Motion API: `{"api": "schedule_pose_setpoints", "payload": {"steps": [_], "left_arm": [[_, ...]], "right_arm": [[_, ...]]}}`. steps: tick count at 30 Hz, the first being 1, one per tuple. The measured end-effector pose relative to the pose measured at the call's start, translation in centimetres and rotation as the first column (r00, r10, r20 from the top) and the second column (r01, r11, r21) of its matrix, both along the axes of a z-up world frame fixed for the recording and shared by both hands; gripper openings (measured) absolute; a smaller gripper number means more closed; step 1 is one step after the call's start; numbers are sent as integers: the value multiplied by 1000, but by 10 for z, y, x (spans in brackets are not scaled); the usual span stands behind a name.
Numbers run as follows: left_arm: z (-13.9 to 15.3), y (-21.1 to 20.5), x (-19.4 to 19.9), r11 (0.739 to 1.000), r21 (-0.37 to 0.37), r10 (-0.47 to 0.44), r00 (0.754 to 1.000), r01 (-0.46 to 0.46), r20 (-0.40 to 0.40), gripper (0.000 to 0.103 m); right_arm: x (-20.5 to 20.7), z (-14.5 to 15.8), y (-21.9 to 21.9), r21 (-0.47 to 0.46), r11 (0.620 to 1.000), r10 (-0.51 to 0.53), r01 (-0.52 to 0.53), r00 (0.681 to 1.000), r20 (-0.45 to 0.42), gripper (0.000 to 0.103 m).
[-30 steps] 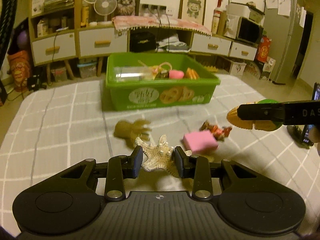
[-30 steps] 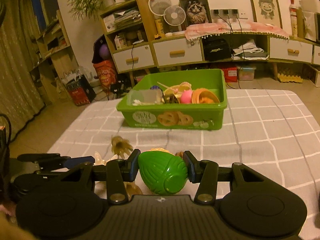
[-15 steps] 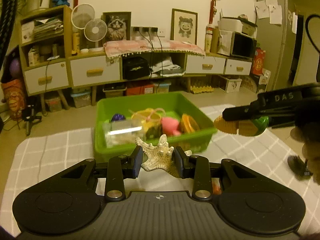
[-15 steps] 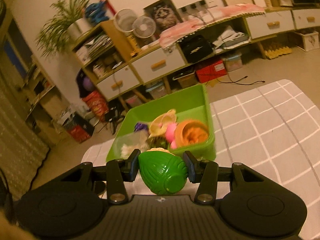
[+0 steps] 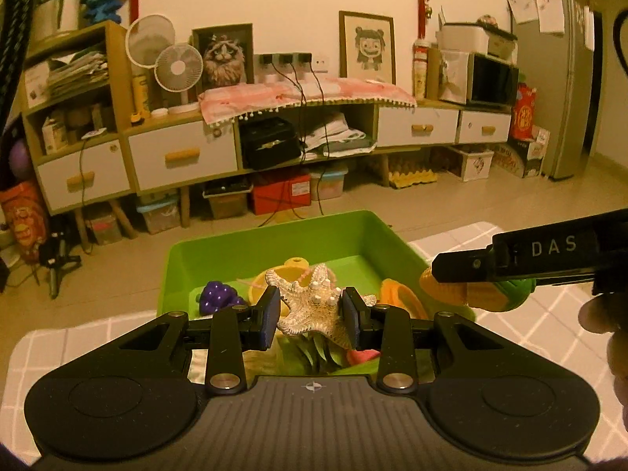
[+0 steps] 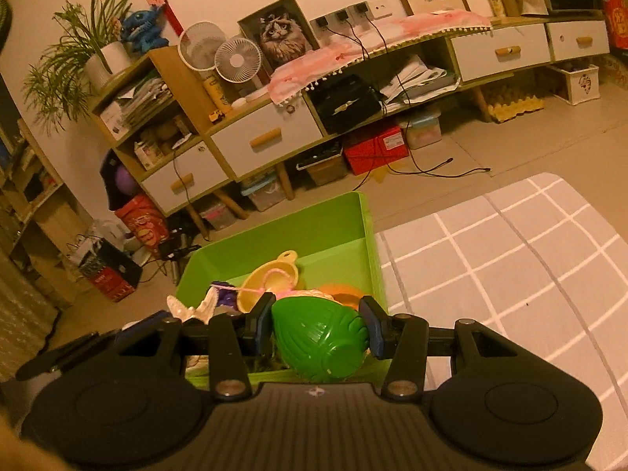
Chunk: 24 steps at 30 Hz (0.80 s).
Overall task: Organize rigid objects
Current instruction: 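Carry the toy corn and the starfish over the green bin with both tools, then open the right tool to drop the corn while the left tool releases the starfish in the bin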
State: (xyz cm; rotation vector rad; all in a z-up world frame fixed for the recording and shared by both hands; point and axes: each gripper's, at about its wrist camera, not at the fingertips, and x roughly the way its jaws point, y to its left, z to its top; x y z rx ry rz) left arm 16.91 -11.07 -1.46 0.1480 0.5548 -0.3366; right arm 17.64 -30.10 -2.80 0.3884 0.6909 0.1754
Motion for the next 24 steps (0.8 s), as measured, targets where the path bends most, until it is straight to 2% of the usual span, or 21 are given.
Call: {"api": "schedule_pose_setpoints", "payload": {"steps": [10, 24], "left_arm": [[-21, -6, 18, 998, 60, 31, 999, -30, -20, 40], [-25, -5, 32, 994, 95, 58, 998, -56, -12, 40]], "right_arm": [[20, -15, 12, -30, 1000, 8, -8, 1000, -13, 34], [31, -27, 19, -27, 1000, 9, -10, 999, -39, 34]]}}
